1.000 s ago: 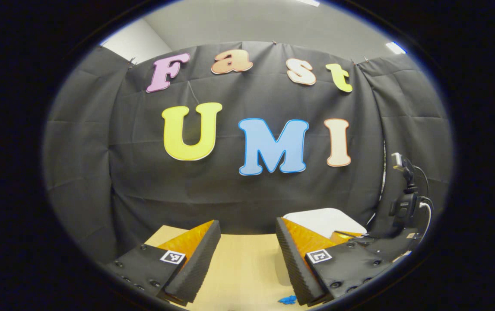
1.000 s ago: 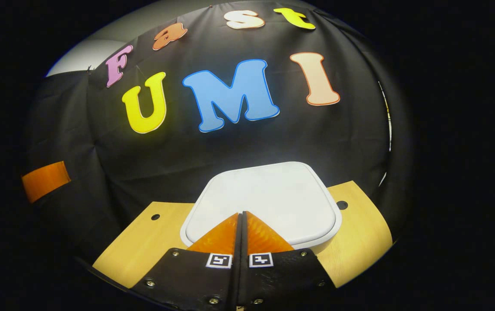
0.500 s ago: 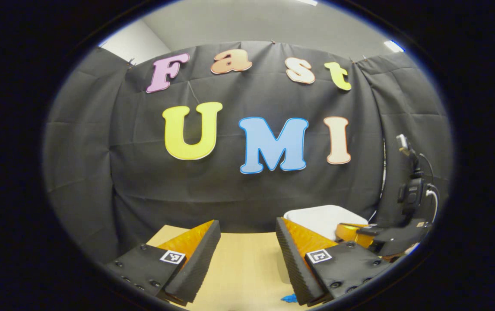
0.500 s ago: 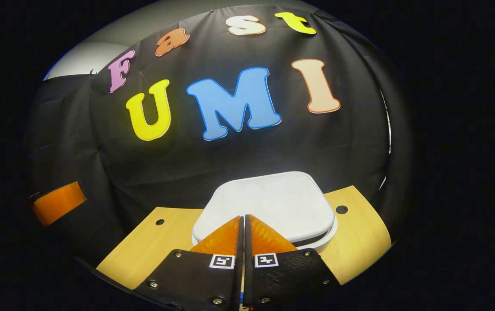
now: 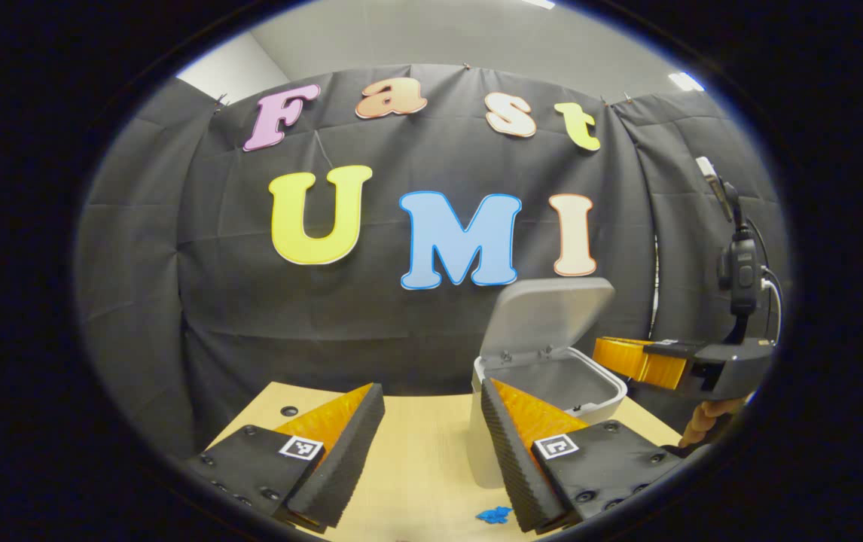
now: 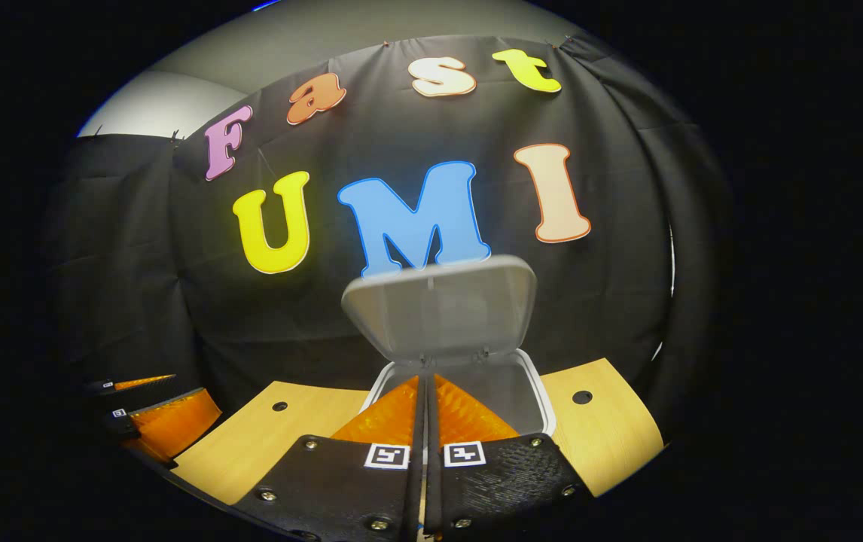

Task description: Press the lid of the desktop garbage bin to open it, pick up the crumpled paper on the desktop and throw it into the bin, then pick up the pop can on the desktop and drop it into the bin, and finally close the garbage bin lid.

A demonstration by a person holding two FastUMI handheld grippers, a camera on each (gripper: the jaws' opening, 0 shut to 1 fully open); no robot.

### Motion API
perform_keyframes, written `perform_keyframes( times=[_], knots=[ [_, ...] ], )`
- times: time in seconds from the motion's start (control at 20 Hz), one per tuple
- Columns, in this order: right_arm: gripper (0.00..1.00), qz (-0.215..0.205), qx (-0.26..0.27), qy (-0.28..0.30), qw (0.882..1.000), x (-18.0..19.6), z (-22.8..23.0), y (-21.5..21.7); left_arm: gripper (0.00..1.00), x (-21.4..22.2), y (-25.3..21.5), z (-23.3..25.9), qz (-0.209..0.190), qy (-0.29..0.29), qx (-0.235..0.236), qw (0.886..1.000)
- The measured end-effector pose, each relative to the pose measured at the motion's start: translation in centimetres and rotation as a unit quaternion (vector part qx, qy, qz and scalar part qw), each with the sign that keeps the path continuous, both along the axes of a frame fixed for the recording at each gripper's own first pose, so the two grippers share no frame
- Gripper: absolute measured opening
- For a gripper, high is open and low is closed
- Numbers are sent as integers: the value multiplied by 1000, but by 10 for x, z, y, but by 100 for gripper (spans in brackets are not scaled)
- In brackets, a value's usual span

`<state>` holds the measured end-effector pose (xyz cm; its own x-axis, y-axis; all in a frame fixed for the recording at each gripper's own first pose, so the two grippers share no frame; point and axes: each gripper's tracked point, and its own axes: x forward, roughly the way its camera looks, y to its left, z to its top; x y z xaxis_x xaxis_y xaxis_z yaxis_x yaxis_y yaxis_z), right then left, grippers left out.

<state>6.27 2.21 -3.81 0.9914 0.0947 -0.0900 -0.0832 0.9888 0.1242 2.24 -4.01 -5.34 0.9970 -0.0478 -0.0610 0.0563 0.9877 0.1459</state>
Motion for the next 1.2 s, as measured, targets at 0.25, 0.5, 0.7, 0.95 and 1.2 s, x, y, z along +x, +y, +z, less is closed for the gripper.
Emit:
perform_keyframes(
  times=[0.25,0.5,0.7,0.95,1.2],
  knots=[
    [2,-6,-2,-15,1000,-16,13,-10,84,-3,-6,-19,-10,18,-9,1000],
    [2,-12,0,-33,999,-34,30,-20,84,3,-16,-56,-25,49,-5,998],
    [2,-26,-2,-43,999,-49,41,-35,87,8,-24,-96,-34,84,-2,996],
    [2,-54,-4,-52,997,-70,52,-58,84,11,-32,-161,-43,143,3,989],
    [2,-83,-12,-55,995,-92,57,-81,90,7,-44,-227,-63,195,15,979]
  ],
)
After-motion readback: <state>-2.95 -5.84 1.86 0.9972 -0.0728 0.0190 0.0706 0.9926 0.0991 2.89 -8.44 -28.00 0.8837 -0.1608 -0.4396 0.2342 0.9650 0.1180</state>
